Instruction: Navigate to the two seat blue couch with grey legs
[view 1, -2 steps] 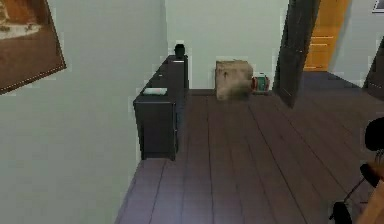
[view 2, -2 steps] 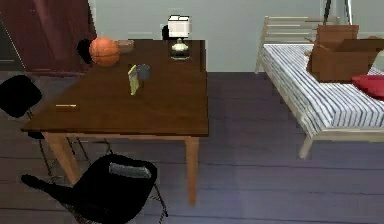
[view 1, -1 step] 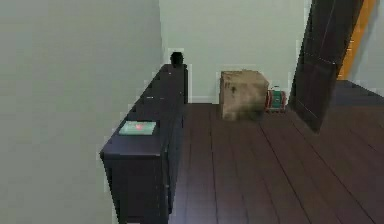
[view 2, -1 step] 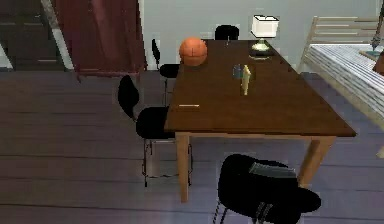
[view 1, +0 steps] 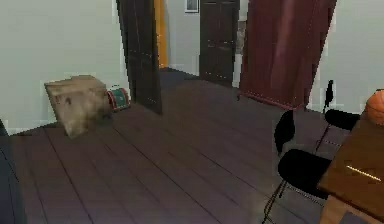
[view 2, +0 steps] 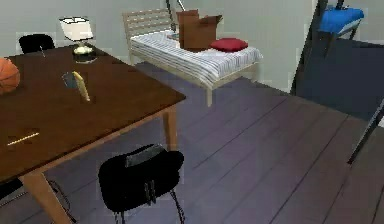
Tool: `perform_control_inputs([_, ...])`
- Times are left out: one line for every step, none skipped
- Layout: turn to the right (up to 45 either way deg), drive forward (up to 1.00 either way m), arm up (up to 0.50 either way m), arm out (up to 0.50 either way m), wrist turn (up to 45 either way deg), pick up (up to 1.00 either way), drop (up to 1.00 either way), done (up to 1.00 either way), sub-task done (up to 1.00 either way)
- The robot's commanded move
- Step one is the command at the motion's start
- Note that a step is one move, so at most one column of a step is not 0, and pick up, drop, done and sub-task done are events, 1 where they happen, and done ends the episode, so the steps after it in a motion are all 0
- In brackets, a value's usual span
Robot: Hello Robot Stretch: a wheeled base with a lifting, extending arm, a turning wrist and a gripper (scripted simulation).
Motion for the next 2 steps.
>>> perform_control_inputs([0.0,1.0,0.0,0.0,0.0,0.0,0.0,0.0,0.0])
perform_control_inputs([0.0,0.25,0.0,0.0,0.0,0.0,0.0,0.0,0.0])
